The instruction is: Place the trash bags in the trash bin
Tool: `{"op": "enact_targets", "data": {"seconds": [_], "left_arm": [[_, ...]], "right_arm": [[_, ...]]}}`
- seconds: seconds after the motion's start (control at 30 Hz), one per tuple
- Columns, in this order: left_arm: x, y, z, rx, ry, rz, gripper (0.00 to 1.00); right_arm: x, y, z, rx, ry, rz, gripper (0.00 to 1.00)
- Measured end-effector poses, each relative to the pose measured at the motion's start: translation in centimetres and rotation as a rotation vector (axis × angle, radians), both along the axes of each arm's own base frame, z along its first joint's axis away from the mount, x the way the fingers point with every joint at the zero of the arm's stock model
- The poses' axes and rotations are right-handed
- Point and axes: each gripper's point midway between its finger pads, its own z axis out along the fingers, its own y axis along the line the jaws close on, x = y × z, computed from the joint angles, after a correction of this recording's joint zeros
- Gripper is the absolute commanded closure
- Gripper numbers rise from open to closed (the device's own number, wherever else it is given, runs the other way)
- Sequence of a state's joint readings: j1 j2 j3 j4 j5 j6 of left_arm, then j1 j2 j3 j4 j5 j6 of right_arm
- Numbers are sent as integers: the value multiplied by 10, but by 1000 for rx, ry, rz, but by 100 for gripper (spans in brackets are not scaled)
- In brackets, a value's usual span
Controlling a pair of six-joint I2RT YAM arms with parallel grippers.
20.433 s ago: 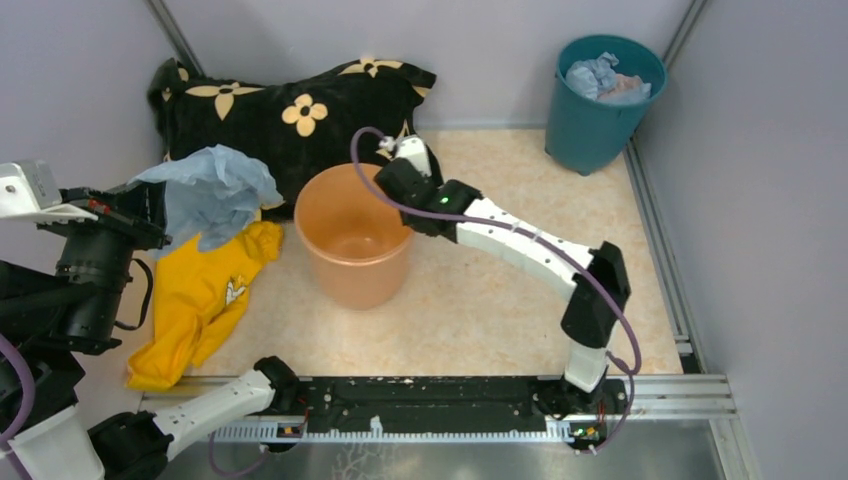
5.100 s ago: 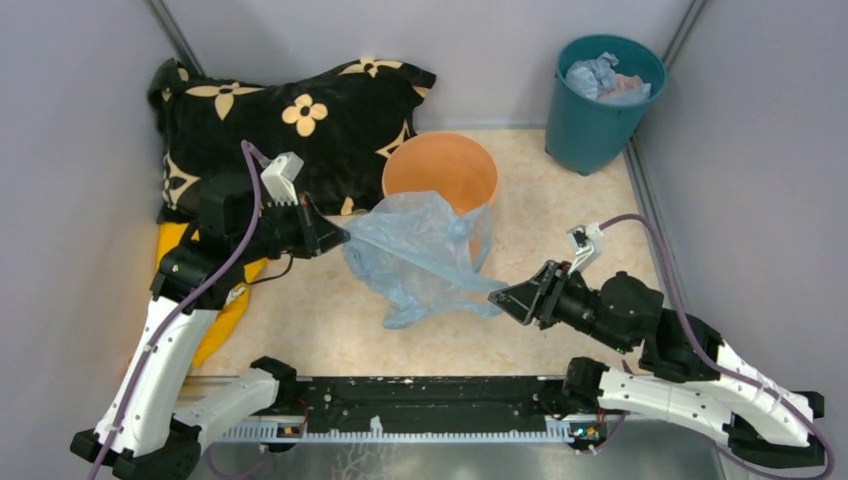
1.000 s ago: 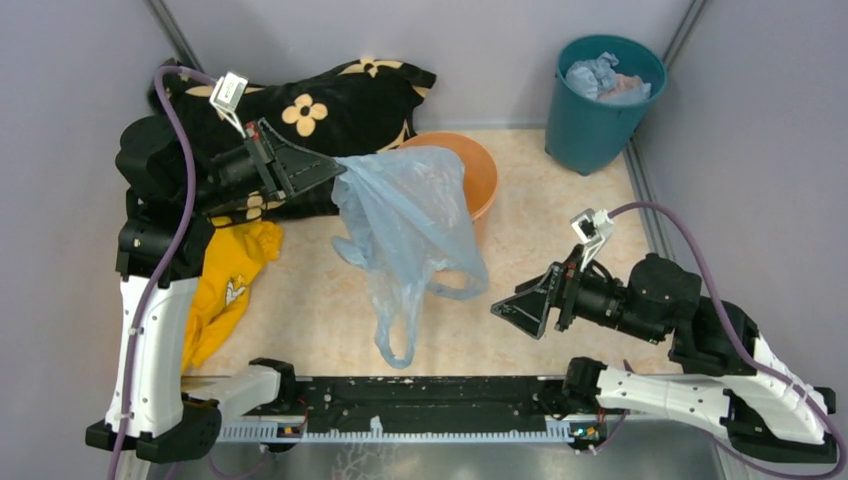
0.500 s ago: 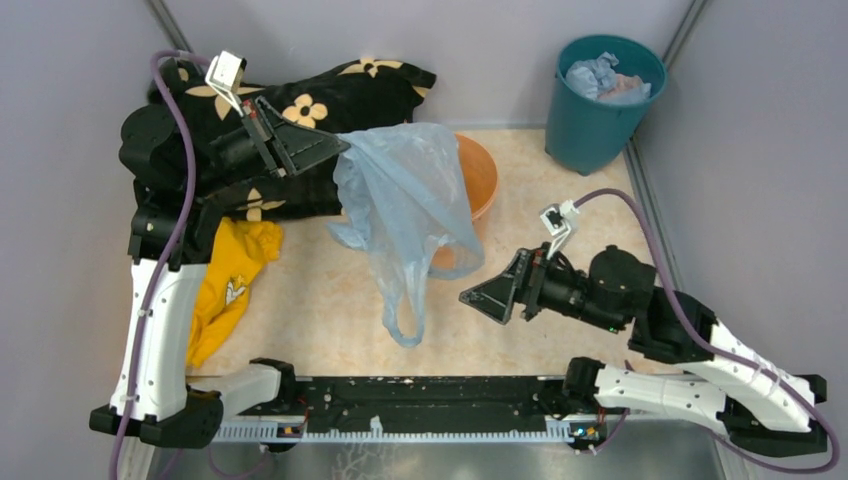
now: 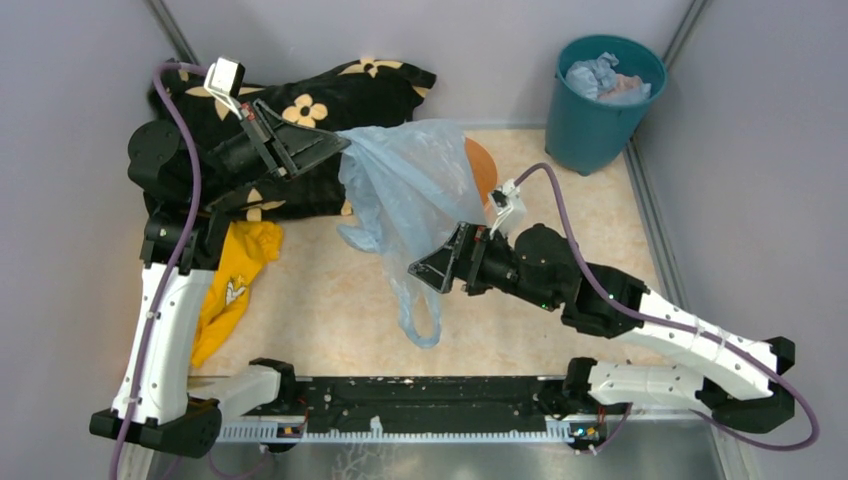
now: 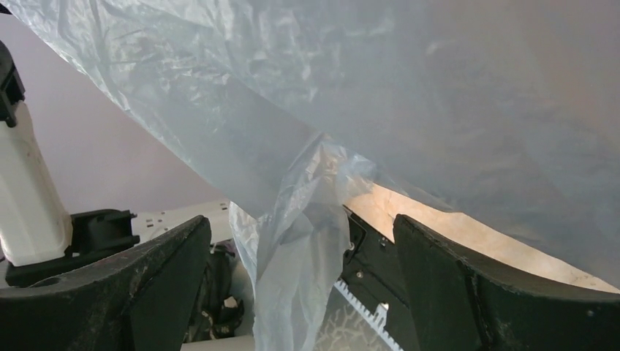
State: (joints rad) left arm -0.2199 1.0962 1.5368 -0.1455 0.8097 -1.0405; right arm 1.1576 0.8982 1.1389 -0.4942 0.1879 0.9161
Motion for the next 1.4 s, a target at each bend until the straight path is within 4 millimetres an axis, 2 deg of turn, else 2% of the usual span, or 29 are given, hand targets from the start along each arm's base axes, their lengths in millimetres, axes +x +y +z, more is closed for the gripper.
{"op": "enact_targets", "data": {"seconds": [0.27,0.37,0.43,0.47,0.53,0.57,0.6,0.7,0.77,1.0,1.17,1.3,1.4], "left_arm": [[-5,2,5,-23,-11,4,100],[-6,3,6,-32,-13,12,100],[-6,3,5,-36,-9,17,100],[-6,4,5,-38,-8,21,100],[-6,4,4,-40,-6,25,100],[-6,5,4,-40,-5,28,100],[-6,5,4,-41,-4,30,100],[-6,6,4,-39,-7,40,100],[-5,7,3,-36,-11,49,100],[10,9,-14,27,25,104,100],[19,12,-31,75,69,128,100],[11,10,-41,106,93,99,100],[2,11,-42,115,91,86,100]], "right_arm": [[-9,28,5,31,-20,31,9],[-19,44,1,33,-21,55,18],[-26,56,-2,30,-22,69,31],[-29,60,-4,30,-23,70,42],[-35,65,-9,27,-29,73,79],[-37,65,-11,25,-29,69,93],[-38,65,-12,27,-27,61,100],[-37,59,-10,29,-37,39,100],[-37,49,-2,48,-44,23,100],[-47,-12,37,118,-57,32,100],[-62,-53,81,181,-86,93,100],[-73,-78,112,251,-114,141,100],[-79,-82,110,244,-117,175,100]]}}
